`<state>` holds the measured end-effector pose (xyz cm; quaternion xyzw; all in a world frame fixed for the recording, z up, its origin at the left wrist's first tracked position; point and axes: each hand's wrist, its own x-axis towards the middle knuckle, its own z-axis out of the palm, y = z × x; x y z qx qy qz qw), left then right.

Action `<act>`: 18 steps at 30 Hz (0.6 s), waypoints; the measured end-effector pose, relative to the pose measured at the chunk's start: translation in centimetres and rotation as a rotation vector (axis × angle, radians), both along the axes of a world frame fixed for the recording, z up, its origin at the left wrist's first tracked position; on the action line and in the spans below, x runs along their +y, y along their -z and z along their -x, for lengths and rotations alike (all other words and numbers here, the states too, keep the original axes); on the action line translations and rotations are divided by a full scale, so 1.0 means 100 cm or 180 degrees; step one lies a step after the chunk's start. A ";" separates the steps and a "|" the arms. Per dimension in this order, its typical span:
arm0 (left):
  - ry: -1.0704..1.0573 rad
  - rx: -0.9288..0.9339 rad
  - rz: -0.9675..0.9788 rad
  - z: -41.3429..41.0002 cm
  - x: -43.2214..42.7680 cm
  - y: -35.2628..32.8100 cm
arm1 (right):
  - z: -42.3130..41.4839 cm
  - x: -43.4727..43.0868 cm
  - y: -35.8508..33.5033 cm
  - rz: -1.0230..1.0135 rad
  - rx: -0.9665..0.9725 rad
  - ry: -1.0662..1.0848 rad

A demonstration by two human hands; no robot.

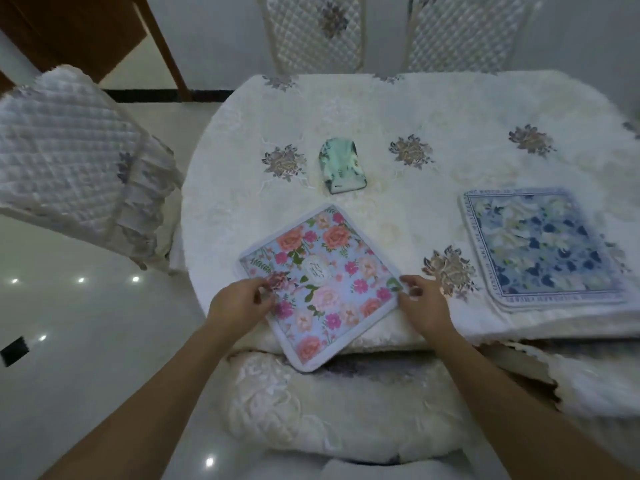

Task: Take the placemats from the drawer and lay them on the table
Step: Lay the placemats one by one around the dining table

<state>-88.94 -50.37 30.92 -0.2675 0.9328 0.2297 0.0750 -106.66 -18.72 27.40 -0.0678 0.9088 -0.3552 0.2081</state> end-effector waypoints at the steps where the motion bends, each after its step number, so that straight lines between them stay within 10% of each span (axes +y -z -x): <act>1: 0.0128 0.0079 -0.0011 0.008 -0.010 0.003 | -0.008 -0.001 -0.001 0.0042 -0.0050 0.0220; 18: 0.0362 0.0335 -0.0149 0.100 -0.062 0.032 | -0.072 -0.039 -0.005 0.1300 -0.1273 0.1756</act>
